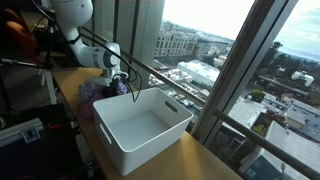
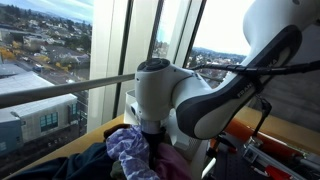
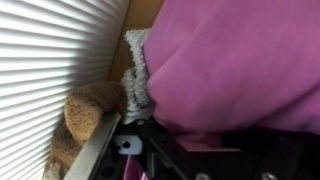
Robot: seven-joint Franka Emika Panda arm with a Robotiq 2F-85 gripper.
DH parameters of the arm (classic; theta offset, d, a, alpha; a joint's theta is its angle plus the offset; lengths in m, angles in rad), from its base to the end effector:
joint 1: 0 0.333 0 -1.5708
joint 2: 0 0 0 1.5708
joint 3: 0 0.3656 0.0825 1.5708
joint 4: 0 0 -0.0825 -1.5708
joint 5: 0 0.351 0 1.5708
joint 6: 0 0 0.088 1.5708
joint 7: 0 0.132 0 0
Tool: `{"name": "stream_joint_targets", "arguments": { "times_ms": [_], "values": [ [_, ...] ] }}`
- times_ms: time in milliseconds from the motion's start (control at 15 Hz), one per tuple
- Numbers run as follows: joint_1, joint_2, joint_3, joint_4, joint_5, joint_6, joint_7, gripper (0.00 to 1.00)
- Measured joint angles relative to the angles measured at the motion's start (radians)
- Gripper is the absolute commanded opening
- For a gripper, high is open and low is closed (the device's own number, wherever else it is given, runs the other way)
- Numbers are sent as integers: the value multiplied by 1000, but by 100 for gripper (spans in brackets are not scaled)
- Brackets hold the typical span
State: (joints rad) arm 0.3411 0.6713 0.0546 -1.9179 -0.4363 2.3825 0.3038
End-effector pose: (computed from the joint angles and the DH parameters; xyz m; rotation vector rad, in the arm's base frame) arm 0.5657 0.2222 0.1667 2.7870 0.6119 -0.1524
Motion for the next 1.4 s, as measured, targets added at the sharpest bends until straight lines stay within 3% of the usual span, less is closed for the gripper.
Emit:
{"name": "stream_joint_targets", "arguments": {
  "times_ms": [133, 667, 1133, 1400],
  "values": [
    [0, -9, 0, -7, 2, 0, 0, 1],
    [-19, -118, 8, -120, 62, 3, -23, 0],
    [-86, -465, 61, -268, 238, -2, -152, 0],
    [-146, -661, 62, -286, 371, -52, -267, 0]
  ]
}}
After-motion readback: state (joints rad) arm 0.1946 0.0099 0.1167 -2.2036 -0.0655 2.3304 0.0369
